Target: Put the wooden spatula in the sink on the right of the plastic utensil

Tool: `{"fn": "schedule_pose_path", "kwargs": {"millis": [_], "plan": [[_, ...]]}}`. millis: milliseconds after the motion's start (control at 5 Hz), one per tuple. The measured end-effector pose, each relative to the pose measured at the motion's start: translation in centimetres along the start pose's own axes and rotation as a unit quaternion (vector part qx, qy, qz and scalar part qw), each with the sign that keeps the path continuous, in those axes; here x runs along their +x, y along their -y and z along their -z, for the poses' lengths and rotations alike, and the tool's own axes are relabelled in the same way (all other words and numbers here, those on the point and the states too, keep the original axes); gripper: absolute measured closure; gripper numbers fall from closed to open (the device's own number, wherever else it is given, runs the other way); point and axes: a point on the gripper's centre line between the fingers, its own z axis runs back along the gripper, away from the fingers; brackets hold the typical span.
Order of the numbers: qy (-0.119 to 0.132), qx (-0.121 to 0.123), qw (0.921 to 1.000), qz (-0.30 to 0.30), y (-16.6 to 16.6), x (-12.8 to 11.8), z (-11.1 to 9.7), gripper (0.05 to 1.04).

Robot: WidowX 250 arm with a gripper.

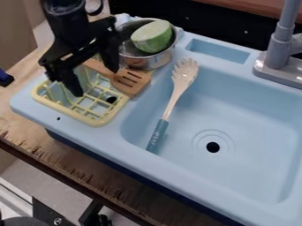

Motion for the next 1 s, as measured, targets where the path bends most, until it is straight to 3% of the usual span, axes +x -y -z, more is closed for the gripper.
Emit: {"fn": "schedule_pose_path", "kwargs": {"millis": [400,1000], "plan": [[-0.029,-0.029,0.9955,-0.086,0.9,2.2,0.5,0.085],[-0.017,-0.02,0.9909,-0.132,1.8,3.9,1.5,0.086]]}}
